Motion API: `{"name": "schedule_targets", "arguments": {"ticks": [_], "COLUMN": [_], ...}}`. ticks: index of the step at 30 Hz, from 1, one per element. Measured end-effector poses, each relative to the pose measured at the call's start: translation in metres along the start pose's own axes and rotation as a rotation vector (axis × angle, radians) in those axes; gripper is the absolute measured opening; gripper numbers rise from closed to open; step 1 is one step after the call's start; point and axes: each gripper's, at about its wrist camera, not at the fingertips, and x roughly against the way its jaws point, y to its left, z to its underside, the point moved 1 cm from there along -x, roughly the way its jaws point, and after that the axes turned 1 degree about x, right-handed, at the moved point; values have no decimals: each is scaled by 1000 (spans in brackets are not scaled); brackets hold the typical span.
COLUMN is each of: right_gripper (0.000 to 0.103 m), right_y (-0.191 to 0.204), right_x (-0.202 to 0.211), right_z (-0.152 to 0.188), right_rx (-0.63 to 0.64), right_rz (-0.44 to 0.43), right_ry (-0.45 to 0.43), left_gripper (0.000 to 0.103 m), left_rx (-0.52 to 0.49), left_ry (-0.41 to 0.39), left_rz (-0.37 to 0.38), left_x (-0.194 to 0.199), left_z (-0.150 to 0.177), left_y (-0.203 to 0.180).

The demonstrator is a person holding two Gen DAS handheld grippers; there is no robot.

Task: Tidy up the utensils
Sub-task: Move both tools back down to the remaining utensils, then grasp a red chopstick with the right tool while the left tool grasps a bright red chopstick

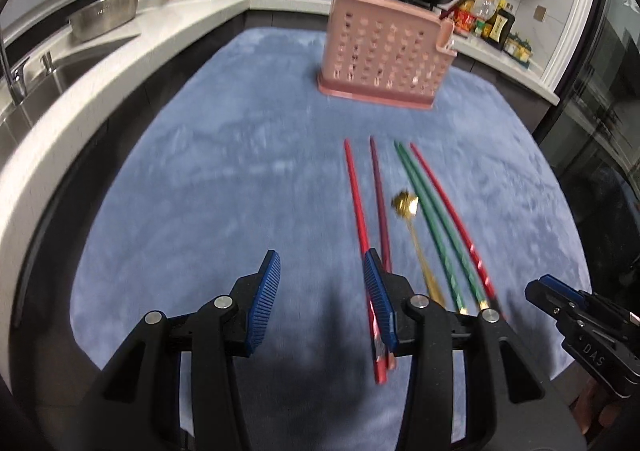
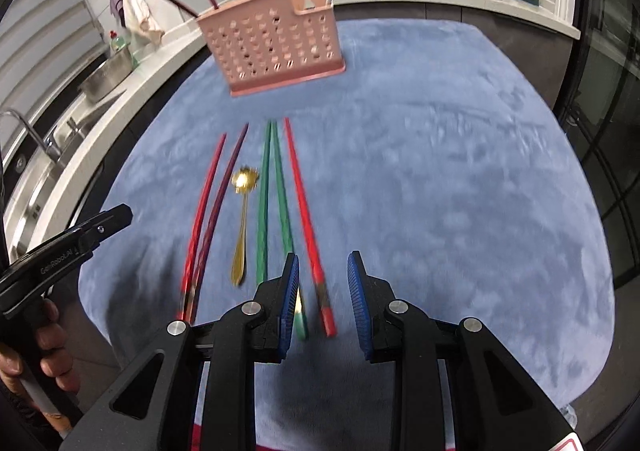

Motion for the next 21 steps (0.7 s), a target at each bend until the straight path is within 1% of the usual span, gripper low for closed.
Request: {"name": "schedule_targets", "arguments": {"ticks": [5,6,11,15,19,21], "right_gripper": [26,23,20,14,13,11], "right_y": [0,0,1,0,-2,-2], "right_x": [-10,-12,-21,-28,-33,-37], "right_z": [11,12,15,16,17,17], "right_rx": [4,7,21,25,24,28], "right_rz": [7,9,19,24,28,29], "right_ry": [20,25,36,47,55,61], "left_gripper": [42,42,42,42,42,42], "left_rx": [12,11,14,17,15,14], "left_ry": [37,43,61,74,86,92], "left_rz": [-5,-5,-6,-3,2,8], "left_x": [-5,-6,-7,-8,-11,-12], "left_z": [17,20,31,36,40,41], "left_y": [2,2,4,5,6,5]}}
